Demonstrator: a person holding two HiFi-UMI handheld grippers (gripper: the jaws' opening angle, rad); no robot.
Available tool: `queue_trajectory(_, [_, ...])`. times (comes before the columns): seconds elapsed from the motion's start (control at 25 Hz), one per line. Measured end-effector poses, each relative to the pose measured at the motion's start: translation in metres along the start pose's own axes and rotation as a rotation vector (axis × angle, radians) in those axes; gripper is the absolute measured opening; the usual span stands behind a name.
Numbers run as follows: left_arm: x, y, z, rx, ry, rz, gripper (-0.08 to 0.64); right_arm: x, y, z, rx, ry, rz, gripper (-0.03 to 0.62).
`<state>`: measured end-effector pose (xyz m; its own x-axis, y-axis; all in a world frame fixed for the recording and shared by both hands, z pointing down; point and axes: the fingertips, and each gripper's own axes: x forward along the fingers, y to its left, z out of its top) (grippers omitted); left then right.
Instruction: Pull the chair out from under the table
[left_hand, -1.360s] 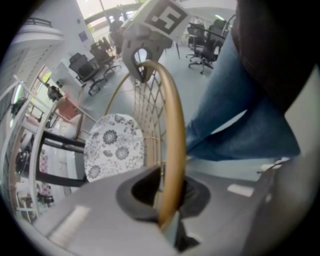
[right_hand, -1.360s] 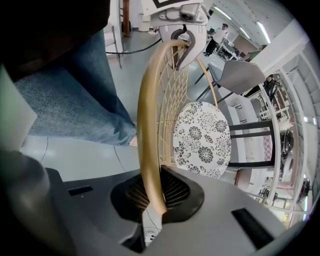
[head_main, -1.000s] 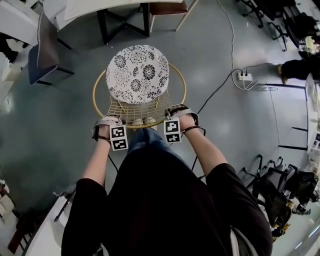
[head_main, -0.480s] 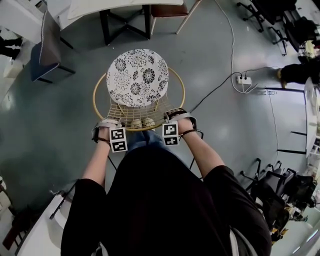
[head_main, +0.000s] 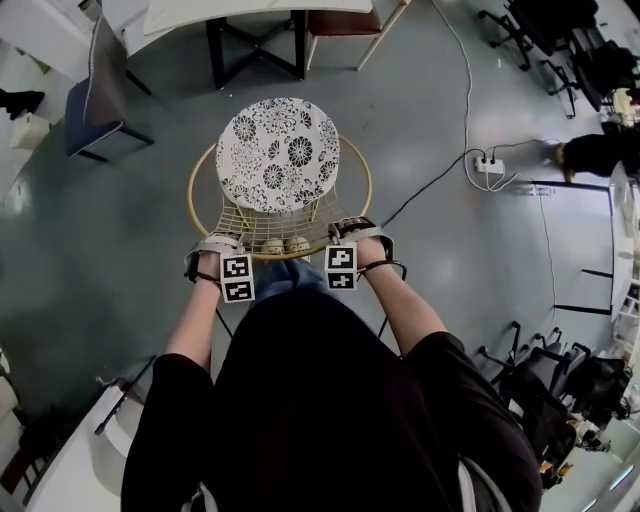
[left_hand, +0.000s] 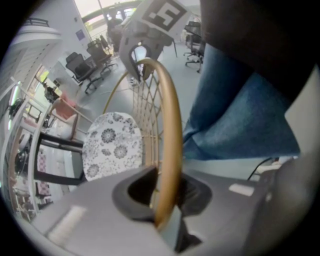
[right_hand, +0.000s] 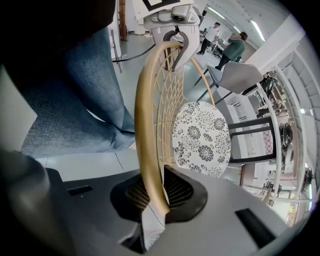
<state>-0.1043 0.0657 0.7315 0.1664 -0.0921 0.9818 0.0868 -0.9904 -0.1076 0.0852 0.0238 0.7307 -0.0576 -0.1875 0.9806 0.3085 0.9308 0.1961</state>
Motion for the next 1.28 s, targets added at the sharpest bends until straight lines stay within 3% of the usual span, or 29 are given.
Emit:
queue_trajectory(0.16, [0.003,-0.007,-0.001,0.004,0.011,-0.038,0.121,0.002,0.004,0.000,0.014,0.000,0.037,0.029])
queue_trajectory(0.24, [0.000,-0.005,0.000,-0.017,-0.003,-0.053,0.155,0.001,0.009,0.000,-0.008,-0.005,0.078,0.117])
queue_trajectory(0.32, [-0.005,-0.001,0.000,-0.030,-0.021,-0.041,0.167,-0.001,0.012,-0.001,-0.037,-0.013,0.082,0.143])
queue_trajectory(0.48, [-0.031,0.009,-0.002,-0.023,-0.055,0.030,0.179,-0.020,0.004,-0.013,-0.022,-0.036,0.000,0.143])
queue_trajectory(0.68, [-0.063,0.004,-0.012,-0.027,-0.061,-0.004,0.161,-0.053,-0.010,-0.025,-0.005,-0.071,-0.074,0.137])
queue_trajectory(0.72, [-0.070,0.008,-0.014,-0.041,-0.063,0.006,0.155,-0.060,-0.016,-0.025,0.002,-0.083,-0.087,0.106])
queue_trajectory(0.84, [-0.091,0.028,-0.010,-0.106,-0.093,0.090,0.026,-0.081,-0.034,-0.017,0.040,-0.119,-0.158,0.033])
queue_trajectory(0.96, [-0.117,0.061,0.003,-0.193,-0.153,0.197,0.008,-0.107,-0.071,-0.003,0.152,-0.177,-0.269,0.020])
queue_trajectory(1.12, [-0.179,0.122,0.024,-0.374,-0.303,0.460,0.008,-0.165,-0.135,0.011,0.368,-0.311,-0.467,0.020])
queue_trajectory(1.28, [-0.255,0.163,0.036,-0.569,-0.467,0.720,0.008,-0.248,-0.184,0.021,0.632,-0.526,-0.647,0.020])
